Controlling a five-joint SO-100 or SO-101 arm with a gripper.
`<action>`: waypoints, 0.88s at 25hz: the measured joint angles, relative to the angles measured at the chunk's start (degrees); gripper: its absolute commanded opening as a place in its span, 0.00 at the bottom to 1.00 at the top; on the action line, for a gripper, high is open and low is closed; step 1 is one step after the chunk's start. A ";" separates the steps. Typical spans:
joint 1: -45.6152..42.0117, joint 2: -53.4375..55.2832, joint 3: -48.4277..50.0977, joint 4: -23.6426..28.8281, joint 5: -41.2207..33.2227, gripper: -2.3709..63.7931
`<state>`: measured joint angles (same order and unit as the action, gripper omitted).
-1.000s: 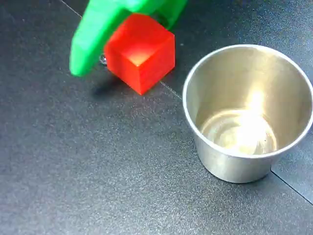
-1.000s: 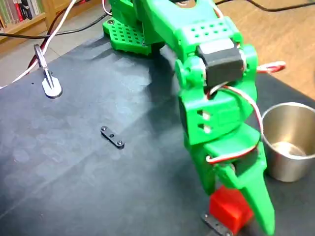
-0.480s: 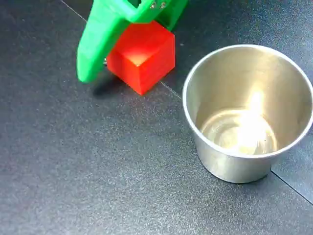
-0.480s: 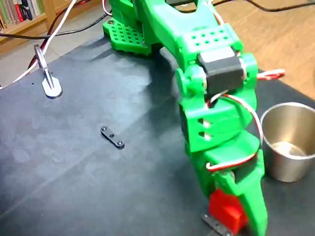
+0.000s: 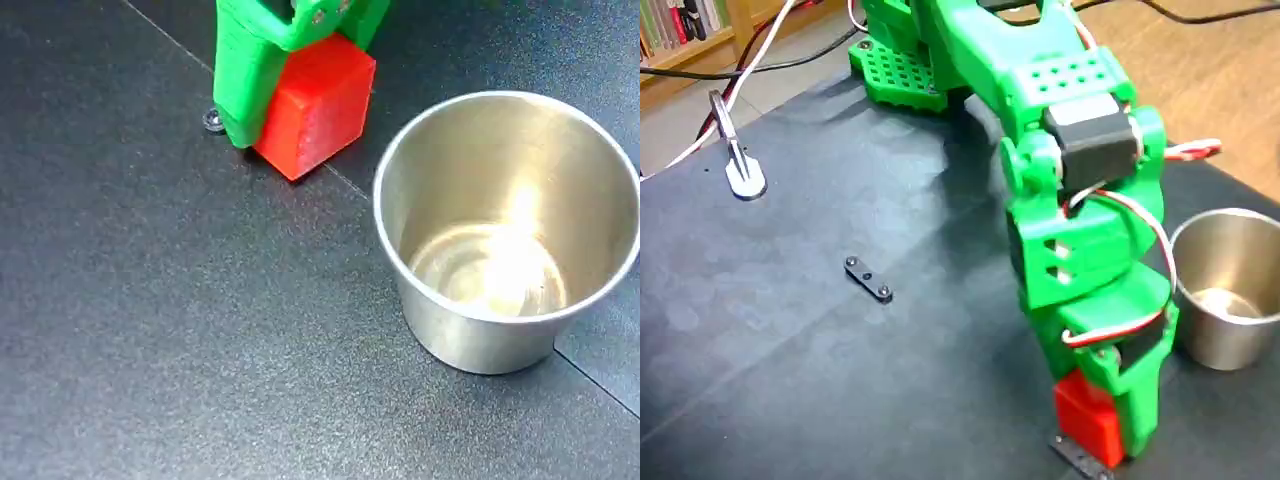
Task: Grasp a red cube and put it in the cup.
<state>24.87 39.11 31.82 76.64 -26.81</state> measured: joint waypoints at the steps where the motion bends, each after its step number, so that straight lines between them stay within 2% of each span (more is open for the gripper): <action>1: 0.00 0.00 0.00 0.00 0.00 0.02; 6: 0.00 1.32 0.09 0.00 -0.09 0.03; 12: -0.09 10.55 0.00 0.00 -0.09 0.03; 22: -1.93 24.43 1.76 0.00 9.05 0.03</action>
<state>22.94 63.54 33.57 76.64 -17.75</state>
